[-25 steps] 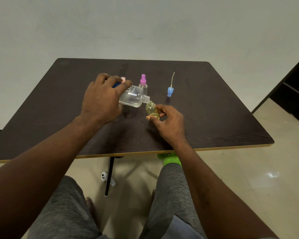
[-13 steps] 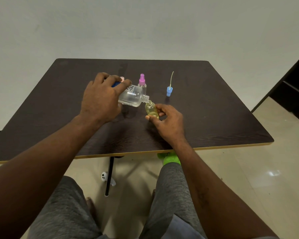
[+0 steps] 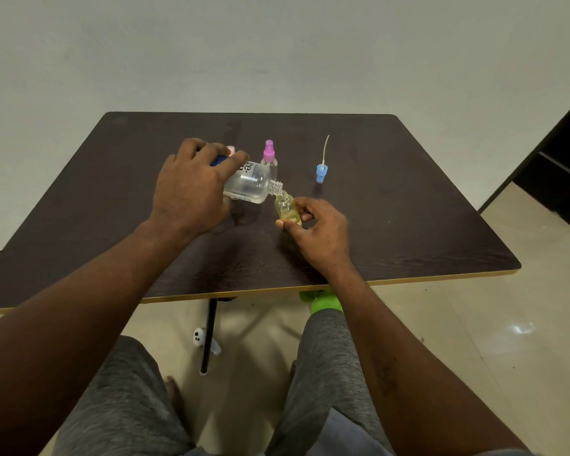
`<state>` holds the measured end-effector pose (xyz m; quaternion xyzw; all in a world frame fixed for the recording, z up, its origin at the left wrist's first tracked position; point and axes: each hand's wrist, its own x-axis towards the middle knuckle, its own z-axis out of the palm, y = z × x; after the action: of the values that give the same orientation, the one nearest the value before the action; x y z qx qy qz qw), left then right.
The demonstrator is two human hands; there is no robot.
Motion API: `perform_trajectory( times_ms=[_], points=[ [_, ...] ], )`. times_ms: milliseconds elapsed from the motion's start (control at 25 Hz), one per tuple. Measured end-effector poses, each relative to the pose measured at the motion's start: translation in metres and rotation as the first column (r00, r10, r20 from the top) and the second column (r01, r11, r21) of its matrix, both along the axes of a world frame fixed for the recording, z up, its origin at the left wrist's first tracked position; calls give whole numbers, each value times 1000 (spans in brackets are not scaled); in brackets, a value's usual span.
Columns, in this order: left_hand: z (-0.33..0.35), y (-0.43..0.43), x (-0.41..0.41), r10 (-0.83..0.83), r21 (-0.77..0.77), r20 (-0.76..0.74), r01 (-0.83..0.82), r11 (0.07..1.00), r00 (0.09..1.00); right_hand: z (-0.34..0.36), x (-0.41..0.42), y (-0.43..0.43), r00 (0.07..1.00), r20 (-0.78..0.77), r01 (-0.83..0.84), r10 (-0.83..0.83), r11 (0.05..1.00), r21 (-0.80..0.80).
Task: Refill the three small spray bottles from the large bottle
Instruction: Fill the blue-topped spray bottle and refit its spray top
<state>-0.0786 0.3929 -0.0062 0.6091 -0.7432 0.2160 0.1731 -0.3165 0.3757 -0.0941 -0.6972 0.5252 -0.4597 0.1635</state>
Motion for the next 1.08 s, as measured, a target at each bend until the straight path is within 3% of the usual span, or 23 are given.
perform_trajectory(
  times_ms=[1080],
  points=[
    [2,-1,0,-6,-8,8,6,1000,1000,1,-1,0,1000,-13,-5,5,1000,1]
  ],
)
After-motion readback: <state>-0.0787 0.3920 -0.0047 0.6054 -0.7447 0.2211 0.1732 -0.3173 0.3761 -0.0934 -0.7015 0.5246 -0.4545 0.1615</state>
